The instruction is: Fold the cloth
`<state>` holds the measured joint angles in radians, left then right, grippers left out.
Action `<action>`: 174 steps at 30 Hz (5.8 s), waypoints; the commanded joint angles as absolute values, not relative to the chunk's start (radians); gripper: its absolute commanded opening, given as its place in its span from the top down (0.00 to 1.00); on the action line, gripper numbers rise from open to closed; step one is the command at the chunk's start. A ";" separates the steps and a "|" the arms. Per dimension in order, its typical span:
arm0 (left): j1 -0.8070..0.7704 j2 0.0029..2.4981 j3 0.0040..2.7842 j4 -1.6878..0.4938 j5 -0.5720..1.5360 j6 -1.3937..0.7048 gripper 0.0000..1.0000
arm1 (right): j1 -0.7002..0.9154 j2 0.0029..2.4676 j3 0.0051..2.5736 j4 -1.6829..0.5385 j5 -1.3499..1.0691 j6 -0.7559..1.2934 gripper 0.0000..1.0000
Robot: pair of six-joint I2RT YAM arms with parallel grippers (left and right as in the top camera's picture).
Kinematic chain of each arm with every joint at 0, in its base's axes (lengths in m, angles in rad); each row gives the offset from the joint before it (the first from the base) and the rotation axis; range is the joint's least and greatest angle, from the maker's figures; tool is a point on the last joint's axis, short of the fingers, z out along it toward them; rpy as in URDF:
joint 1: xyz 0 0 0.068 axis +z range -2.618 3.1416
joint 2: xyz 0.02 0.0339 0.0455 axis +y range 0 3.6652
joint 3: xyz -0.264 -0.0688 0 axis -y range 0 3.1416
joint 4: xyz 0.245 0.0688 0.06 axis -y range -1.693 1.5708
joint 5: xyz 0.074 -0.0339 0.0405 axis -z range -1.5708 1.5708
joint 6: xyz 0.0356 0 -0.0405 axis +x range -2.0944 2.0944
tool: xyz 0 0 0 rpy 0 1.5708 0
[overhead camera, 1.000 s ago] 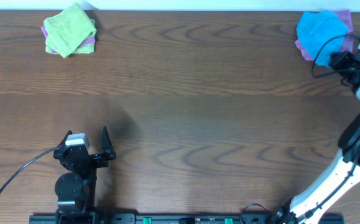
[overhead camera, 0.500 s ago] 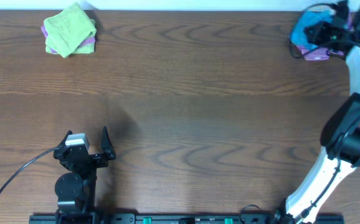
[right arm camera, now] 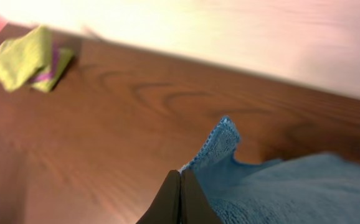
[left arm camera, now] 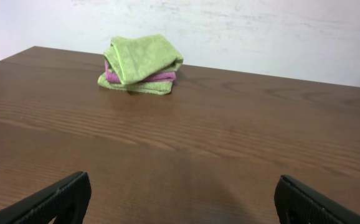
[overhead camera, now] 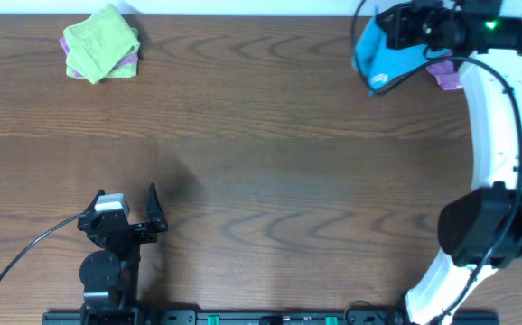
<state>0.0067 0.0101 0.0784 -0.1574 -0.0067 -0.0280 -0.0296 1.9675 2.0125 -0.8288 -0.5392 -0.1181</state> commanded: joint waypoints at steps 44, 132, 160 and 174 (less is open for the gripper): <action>0.013 0.004 0.047 -0.171 -0.006 -0.022 0.05 | 0.410 1.948 1.999 -1.450 -0.177 -0.485 0.01; 0.013 0.004 0.047 -0.171 -0.007 -0.022 0.05 | -0.036 2.199 2.101 -0.919 -0.386 -0.139 0.99; 0.013 0.004 0.047 -0.171 -0.007 -0.022 0.04 | 0.338 2.187 2.534 -1.309 -0.356 -0.312 0.99; 0.013 0.004 0.047 -0.171 -0.007 -0.022 0.05 | 0.516 2.032 2.534 -1.330 -0.315 -0.324 0.99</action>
<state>0.0067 0.0101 0.0784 -0.1574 -0.0067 -0.0280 0.4835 2.1033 2.5141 -1.3254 -0.3340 -0.3038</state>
